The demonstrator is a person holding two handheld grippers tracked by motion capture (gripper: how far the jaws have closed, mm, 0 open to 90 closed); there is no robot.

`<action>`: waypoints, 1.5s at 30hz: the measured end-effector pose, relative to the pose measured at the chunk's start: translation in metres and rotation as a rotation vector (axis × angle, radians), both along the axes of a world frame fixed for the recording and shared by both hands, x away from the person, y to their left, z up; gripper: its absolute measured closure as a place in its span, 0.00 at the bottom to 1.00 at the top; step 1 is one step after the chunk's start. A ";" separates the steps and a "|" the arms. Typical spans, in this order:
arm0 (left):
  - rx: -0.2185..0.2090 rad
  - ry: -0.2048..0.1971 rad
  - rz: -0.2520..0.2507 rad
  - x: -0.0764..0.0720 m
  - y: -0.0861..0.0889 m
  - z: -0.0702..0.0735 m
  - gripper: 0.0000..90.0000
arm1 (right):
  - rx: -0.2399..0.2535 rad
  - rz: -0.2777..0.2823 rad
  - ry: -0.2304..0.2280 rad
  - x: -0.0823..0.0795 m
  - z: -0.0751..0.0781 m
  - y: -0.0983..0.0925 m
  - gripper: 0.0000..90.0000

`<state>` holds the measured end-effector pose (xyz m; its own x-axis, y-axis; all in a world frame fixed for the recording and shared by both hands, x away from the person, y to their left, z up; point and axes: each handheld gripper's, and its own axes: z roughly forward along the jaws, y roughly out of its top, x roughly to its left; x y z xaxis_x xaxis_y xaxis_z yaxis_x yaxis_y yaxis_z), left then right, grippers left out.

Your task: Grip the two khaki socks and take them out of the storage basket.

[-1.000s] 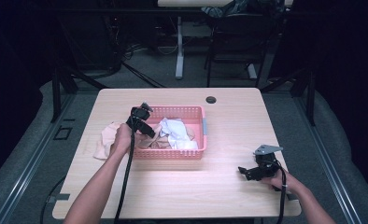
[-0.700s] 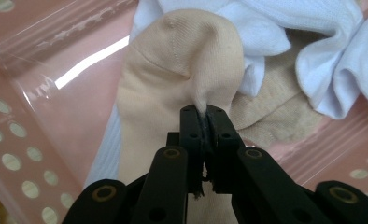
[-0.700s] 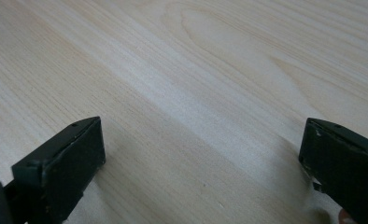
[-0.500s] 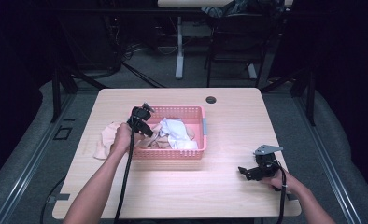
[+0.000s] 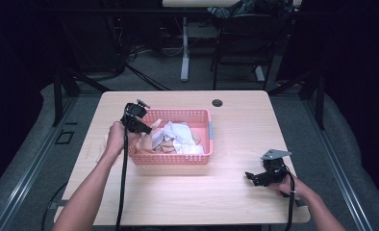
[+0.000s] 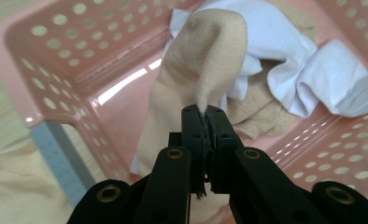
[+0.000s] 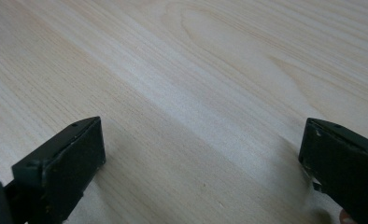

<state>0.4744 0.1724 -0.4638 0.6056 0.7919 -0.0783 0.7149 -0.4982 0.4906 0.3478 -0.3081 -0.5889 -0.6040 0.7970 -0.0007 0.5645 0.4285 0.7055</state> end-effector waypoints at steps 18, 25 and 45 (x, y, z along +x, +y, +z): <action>-0.059 -0.063 -0.012 -0.009 0.016 0.052 0.97 | 0.000 0.002 -0.003 0.000 0.000 0.000 0.00; -0.074 -0.117 -0.002 -0.014 0.024 0.085 0.97 | 0.000 0.002 -0.003 0.000 0.000 0.000 0.00; -0.060 -0.165 0.124 -0.028 0.091 0.114 0.97 | 0.001 0.003 -0.002 0.000 0.000 0.000 0.00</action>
